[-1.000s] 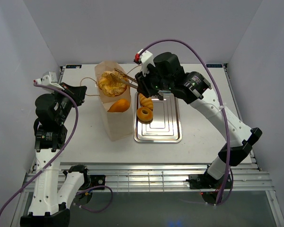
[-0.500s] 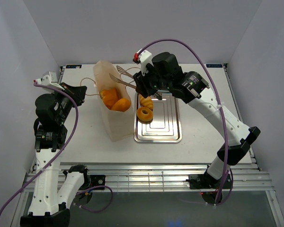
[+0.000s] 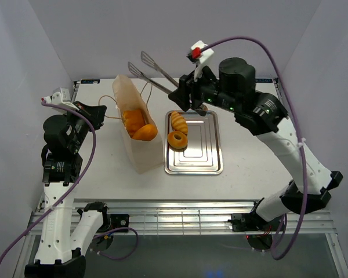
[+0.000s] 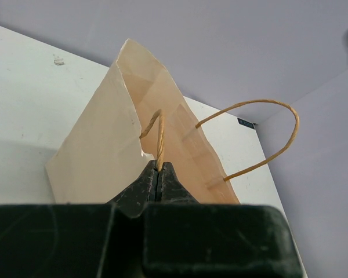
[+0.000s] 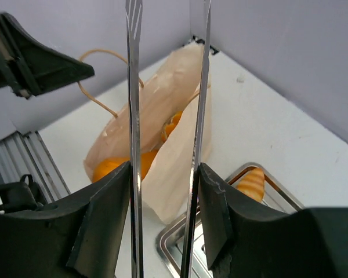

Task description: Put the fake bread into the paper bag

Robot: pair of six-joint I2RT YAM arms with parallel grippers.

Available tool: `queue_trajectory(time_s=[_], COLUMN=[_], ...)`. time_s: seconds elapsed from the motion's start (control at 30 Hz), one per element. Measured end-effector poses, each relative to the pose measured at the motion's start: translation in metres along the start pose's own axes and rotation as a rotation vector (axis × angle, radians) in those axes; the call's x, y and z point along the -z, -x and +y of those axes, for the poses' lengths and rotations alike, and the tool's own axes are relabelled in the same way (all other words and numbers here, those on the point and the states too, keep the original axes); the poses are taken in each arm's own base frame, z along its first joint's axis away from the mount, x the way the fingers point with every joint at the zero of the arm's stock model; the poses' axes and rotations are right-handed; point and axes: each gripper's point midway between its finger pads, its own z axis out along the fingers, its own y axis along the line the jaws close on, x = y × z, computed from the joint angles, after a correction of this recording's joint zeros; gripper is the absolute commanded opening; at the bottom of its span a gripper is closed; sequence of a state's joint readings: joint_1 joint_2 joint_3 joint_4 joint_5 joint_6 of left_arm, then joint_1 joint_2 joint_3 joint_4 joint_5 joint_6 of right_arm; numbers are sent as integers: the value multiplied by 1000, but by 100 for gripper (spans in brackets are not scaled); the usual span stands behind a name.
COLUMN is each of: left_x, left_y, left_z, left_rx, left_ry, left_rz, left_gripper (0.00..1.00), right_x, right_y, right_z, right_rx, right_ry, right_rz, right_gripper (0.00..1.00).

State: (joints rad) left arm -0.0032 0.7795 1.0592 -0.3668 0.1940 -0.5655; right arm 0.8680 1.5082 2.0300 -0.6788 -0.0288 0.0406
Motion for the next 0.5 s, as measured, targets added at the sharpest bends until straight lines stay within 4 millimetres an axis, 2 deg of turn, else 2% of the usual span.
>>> queue_trajectory(time_s=[0.13, 0.27, 0.4, 0.5], left_x=[0, 0, 0, 1], left_y=[-1, -2, -2, -2], left_z=[1, 1, 1, 0], left_rx=[0, 1, 0, 0], left_ry=[1, 2, 0, -4], left_rz=[2, 4, 3, 3], left_gripper=[0, 0, 0, 0], right_x=[58, 117, 145, 141], right_y=[46, 72, 59, 20], right_z=[2, -7, -24, -42], right_rx=[-10, -19, -36, -53], right_ry=[-27, -104, -211, -308], right_rz=[-184, -330, -363, -298], right_gripper=[56, 60, 61, 60])
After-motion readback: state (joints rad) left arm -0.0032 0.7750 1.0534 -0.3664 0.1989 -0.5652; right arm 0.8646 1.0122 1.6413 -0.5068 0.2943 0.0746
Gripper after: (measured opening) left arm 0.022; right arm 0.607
